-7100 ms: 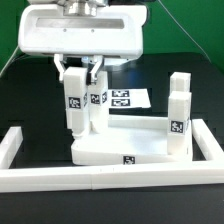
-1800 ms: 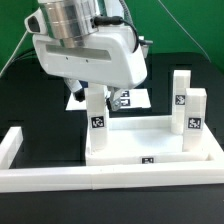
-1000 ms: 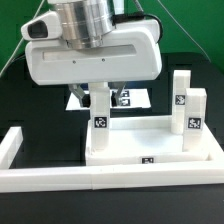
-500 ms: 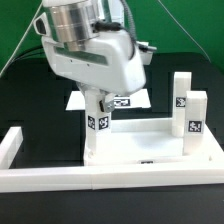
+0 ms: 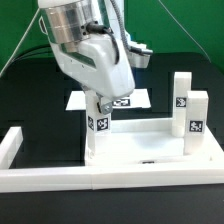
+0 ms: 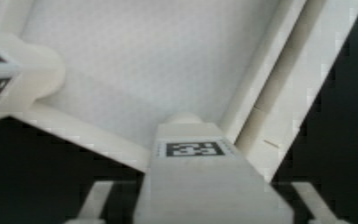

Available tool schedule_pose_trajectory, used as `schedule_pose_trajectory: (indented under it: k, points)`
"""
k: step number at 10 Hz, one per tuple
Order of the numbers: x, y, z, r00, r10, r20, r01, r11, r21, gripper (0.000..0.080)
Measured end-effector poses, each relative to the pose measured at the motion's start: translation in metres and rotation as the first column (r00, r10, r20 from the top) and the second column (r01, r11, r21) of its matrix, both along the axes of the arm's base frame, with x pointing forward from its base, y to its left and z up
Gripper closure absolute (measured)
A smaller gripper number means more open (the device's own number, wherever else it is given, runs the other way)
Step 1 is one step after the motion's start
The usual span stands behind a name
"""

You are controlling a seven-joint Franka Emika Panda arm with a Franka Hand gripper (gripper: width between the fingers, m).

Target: Assemble desk

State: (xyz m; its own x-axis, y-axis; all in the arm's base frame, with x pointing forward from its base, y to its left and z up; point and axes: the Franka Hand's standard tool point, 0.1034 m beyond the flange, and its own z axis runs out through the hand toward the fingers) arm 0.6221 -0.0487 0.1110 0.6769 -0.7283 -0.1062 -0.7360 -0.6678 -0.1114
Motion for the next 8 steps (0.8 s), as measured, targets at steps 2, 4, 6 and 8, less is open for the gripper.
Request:
schedule_pose_trajectory:
  k: [2,4,6,8]
  points:
    - [-0.0017,-0.0008,-0.0004,0.954,0.300,0.026,-0.299,0.954,-0.017,0.0251]
    - [-0.0018,-0.0030,-0.0005,0.919,0.392,0.040,-0.391,0.920,-0.023,0.0182]
    - [-0.0020,-0.0046,0.0001,0.812,0.581,0.053,-0.579,0.814,-0.049,0.0155]
    - [-0.0002,-0.0025,0.0038,0.533,0.844,0.058,-0.839,0.536,-0.095,0.0151]
